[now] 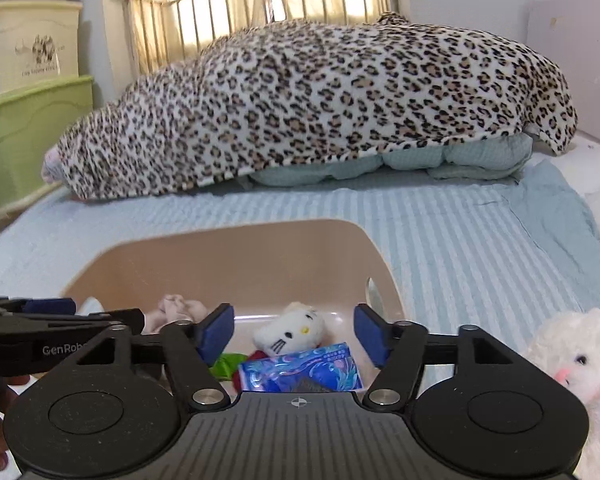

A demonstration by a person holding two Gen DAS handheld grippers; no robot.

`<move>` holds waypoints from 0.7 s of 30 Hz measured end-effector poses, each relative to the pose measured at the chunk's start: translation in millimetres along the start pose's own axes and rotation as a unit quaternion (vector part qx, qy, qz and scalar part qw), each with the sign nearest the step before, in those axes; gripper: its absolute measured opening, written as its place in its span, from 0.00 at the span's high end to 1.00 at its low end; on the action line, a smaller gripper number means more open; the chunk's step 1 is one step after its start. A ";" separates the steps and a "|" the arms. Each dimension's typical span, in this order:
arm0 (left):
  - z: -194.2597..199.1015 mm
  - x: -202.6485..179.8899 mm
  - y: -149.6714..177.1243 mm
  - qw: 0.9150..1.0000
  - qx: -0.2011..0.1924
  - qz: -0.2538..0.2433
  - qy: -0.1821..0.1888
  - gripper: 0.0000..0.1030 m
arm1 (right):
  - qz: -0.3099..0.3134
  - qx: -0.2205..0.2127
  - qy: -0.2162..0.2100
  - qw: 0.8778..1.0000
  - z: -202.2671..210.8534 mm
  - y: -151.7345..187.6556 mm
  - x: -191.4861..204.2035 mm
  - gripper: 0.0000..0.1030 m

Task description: Organize objects

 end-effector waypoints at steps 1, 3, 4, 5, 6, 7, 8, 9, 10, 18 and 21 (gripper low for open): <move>5.5 -0.8 -1.3 1.000 0.000 0.000 0.002 0.22 | -0.008 -0.001 -0.003 1.000 5.6 -2.3 -1.2 0.24; 18.6 -3.5 -1.0 1.000 -0.001 -0.003 0.008 0.22 | -0.015 -0.003 -0.004 1.000 17.9 -5.9 -1.5 0.21; 25.1 -5.4 -1.1 1.000 -0.002 -0.005 0.010 0.22 | -0.014 -0.005 -0.002 1.000 24.1 -6.7 -1.3 0.20; 32.5 -7.6 -0.3 1.000 -0.004 -0.008 0.013 0.22 | -0.014 -0.008 0.000 1.000 31.0 -7.4 -1.0 0.16; 39.3 -10.0 0.8 1.000 -0.006 -0.010 0.014 0.22 | -0.016 -0.013 0.001 1.000 38.4 -8.2 -0.6 0.14; 44.7 -11.2 1.7 1.000 -0.007 -0.011 0.015 0.22 | -0.019 -0.017 0.002 1.000 45.6 -8.5 -0.6 0.11; 50.7 -12.6 3.4 1.000 -0.008 -0.013 0.016 0.22 | -0.023 -0.021 0.001 1.000 54.1 -8.1 0.1 0.10; 56.9 -13.7 6.3 1.000 -0.009 -0.016 0.016 0.22 | -0.024 -0.024 0.000 0.999 60.8 -8.3 0.9 0.10; 61.9 -14.3 9.8 1.000 -0.009 -0.019 0.015 0.22 | -0.024 -0.026 0.000 0.999 68.6 -6.8 2.0 0.09; 100.1 -1.7 36.5 1.000 -0.009 -0.008 0.016 0.22 | -0.006 -0.018 0.008 1.000 108.9 16.5 8.8 0.06; 112.8 4.2 45.5 1.000 -0.007 -0.004 0.017 0.22 | 0.004 -0.011 0.011 1.000 120.6 26.8 12.7 0.06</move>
Point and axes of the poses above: each gripper's, at about its wrist camera, not at the fingertips, and z roughly against the way its jaws point, x to its left, y to its underside, the point moved 7 cm from there along -z, roughly the way its jaws point, and after that the axes turned 7 degrees about z, right-handed, at the moved point
